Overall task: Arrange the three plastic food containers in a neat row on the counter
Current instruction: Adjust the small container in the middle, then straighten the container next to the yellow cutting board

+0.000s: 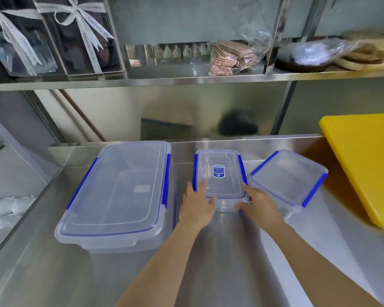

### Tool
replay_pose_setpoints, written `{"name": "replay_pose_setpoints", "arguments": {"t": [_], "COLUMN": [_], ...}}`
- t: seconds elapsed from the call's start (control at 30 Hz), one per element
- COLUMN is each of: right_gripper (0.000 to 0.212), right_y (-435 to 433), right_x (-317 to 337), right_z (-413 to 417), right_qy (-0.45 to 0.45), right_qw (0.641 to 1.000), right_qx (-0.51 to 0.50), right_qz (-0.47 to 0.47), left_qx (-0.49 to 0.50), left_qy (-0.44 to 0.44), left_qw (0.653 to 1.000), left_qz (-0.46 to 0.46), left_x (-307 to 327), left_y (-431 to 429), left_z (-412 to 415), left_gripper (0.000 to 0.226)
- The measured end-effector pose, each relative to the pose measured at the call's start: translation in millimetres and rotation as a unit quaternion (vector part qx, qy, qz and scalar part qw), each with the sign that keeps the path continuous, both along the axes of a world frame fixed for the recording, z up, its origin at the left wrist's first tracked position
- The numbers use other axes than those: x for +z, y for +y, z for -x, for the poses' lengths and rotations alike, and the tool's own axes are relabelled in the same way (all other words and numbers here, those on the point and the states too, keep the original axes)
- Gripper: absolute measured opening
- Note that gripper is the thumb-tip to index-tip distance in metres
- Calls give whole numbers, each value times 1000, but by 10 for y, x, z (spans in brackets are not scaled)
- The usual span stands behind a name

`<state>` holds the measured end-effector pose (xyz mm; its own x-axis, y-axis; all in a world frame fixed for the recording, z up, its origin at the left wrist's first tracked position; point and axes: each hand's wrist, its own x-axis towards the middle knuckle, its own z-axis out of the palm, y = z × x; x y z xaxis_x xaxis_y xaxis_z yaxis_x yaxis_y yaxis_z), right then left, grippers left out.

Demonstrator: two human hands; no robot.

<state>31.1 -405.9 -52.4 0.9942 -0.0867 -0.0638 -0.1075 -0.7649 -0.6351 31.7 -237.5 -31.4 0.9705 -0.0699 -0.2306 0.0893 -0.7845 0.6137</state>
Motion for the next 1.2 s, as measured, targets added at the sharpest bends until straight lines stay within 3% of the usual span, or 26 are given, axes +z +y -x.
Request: {"name": "replay_pose_setpoints", "arguments": {"t": [0.1,0.27,0.43,0.53,0.67,0.8,0.9,1.0,1.2], "right_gripper": [58,53,55,50,38,36,60,86,84], "right_y": [-72,-97,-123,-134,-228,-491,-685,-835,-1080], "right_x": [96,163,175,201,268,245,157,36,-9], "right_z": [-124,-185,-154,-124,-42,81,151,231,228], "right_qy": [18,32,36,38,-75,-178,-142,-61,21], "right_qw": [1000,994,989,989,985,958,947,960,974], "right_qx": [10,40,28,25,-62,-214,-286,-275,-222], "right_qz": [6,96,144,138,145,72,29,-9,-38], "left_qx": [-24,-17,-19,-3,-6,-66,-91,-120,-159], "left_qy": [-18,-62,-40,-82,-167,-178,-173,-164,-121], "left_qw": [999,995,995,991,981,980,979,976,968], "left_qz": [-33,-70,-87,-106,-97,-57,-54,-82,-150], "left_x": [-56,-100,-69,-31,114,231,251,220,68], "left_y": [-23,-49,-124,-109,-292,-647,-898,-1138,-1385], "left_z": [33,20,56,37,-28,-129,-203,-311,-518], "left_gripper": [60,56,59,54,43,35,36,37,46]}}
